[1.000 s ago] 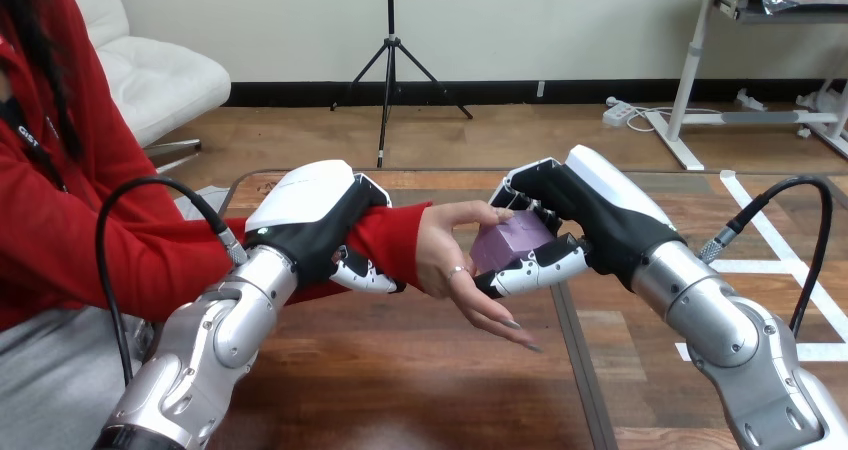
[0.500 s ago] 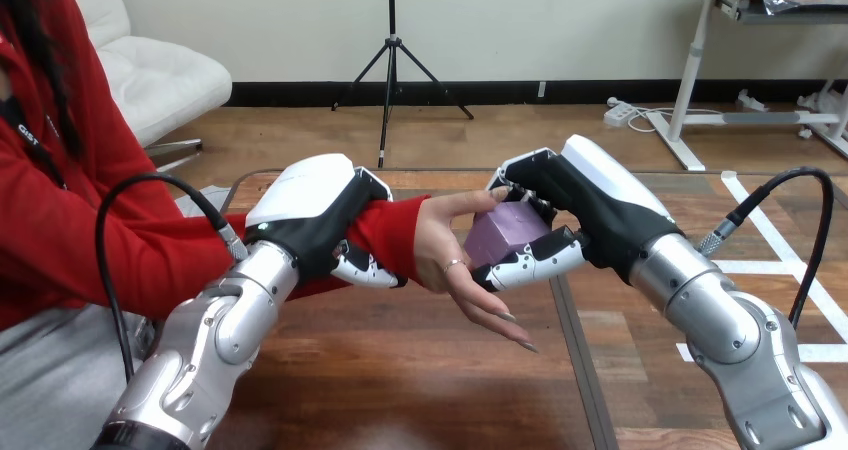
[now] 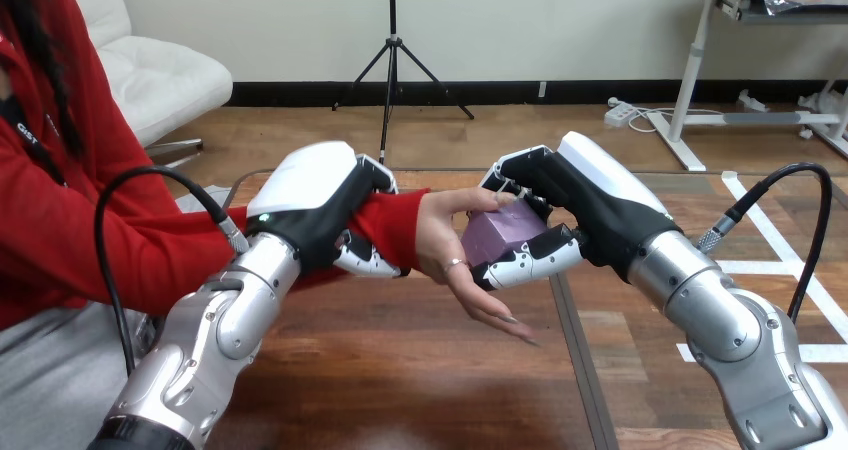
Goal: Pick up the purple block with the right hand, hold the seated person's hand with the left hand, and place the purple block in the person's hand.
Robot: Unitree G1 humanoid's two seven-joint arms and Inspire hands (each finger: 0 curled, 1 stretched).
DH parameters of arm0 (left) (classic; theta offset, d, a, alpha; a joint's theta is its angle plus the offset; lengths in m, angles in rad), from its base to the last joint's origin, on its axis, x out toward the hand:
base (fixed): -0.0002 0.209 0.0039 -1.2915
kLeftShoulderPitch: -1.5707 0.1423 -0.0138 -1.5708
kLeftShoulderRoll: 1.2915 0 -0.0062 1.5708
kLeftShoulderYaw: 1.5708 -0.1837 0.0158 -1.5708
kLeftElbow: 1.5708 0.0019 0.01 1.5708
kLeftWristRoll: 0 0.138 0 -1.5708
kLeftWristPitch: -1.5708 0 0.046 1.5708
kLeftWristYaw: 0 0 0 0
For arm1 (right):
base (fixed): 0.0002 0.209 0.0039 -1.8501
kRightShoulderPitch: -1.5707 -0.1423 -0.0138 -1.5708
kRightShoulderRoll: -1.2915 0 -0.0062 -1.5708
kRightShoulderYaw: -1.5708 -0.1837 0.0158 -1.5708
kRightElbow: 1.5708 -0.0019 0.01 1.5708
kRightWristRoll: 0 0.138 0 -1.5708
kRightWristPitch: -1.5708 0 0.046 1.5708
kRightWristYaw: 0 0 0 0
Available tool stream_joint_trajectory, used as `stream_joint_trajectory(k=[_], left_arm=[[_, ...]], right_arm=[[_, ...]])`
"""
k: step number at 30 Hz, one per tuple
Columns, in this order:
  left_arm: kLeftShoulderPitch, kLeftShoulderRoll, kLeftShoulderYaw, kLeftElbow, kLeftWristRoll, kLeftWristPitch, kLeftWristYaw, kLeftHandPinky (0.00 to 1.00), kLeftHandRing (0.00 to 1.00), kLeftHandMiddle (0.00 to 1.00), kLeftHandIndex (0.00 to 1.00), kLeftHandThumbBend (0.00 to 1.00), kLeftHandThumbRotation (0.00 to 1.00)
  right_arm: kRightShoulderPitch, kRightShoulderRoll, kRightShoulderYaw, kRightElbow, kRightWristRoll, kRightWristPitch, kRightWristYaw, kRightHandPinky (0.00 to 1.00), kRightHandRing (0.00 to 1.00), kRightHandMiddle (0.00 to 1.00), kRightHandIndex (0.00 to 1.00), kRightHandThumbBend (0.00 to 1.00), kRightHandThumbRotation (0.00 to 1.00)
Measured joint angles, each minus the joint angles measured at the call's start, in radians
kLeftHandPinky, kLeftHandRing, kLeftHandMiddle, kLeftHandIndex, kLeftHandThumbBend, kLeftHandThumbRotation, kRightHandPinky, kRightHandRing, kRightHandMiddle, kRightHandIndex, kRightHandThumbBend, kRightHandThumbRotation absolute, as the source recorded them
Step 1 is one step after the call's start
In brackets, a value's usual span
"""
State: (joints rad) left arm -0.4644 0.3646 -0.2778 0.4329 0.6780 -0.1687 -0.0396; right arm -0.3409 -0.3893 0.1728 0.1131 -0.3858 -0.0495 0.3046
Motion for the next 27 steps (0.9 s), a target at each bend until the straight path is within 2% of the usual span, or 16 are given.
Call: stream_joint_trajectory(k=[1, 6, 9, 10, 16, 20, 27], left_arm=[[-0.001, 0.0, 0.0, 0.0, 0.001, -0.003, 0.004, 0.43, 0.44, 0.45, 0.44, 0.69, 0.01], [-0.005, 0.0, 0.0, 0.0, 0.003, -0.011, 0.022, 0.48, 0.49, 0.47, 0.46, 0.7, 0.05], [-0.008, 0.001, 0.0, 0.0, 0.003, -0.013, 0.03, 0.51, 0.51, 0.49, 0.48, 0.7, 0.09], [-0.009, 0.002, 0.0, 0.0, 0.003, -0.014, 0.033, 0.52, 0.53, 0.51, 0.49, 0.71, 0.11], [-0.015, 0.003, 0.0, 0.0, 0.002, -0.021, 0.05, 0.53, 0.57, 0.54, 0.51, 0.72, 0.16], [-0.021, 0.005, 0.0, 0.0, 0.002, -0.025, 0.059, 0.52, 0.59, 0.56, 0.53, 0.73, 0.18], [-0.029, 0.011, 0.005, -0.001, 0.002, -0.03, 0.068, 0.53, 0.61, 0.57, 0.54, 0.73, 0.19]], right_arm=[[0.0, 0.0, 0.0, -0.001, 0.0, 0.002, 0.001, 0.41, 0.49, 0.54, 0.57, 0.74, 0.24], [0.0, -0.002, -0.003, -0.007, 0.002, 0.011, 0.008, 0.44, 0.52, 0.56, 0.6, 0.73, 0.4], [0.0, -0.004, -0.008, -0.013, 0.004, 0.018, 0.013, 0.45, 0.53, 0.58, 0.62, 0.74, 0.54], [0.001, -0.005, -0.01, -0.015, 0.005, 0.019, 0.015, 0.46, 0.55, 0.6, 0.63, 0.75, 0.64], [0.004, -0.011, -0.021, -0.029, 0.015, 0.019, 0.025, 0.49, 0.58, 0.62, 0.64, 0.76, 0.85], [0.005, -0.012, -0.027, -0.033, 0.027, 0.019, 0.029, 0.5, 0.58, 0.63, 0.65, 0.77, 0.95], [0.006, -0.012, -0.039, -0.038, 0.042, 0.016, 0.029, 0.52, 0.59, 0.63, 0.65, 0.8, 0.99]])
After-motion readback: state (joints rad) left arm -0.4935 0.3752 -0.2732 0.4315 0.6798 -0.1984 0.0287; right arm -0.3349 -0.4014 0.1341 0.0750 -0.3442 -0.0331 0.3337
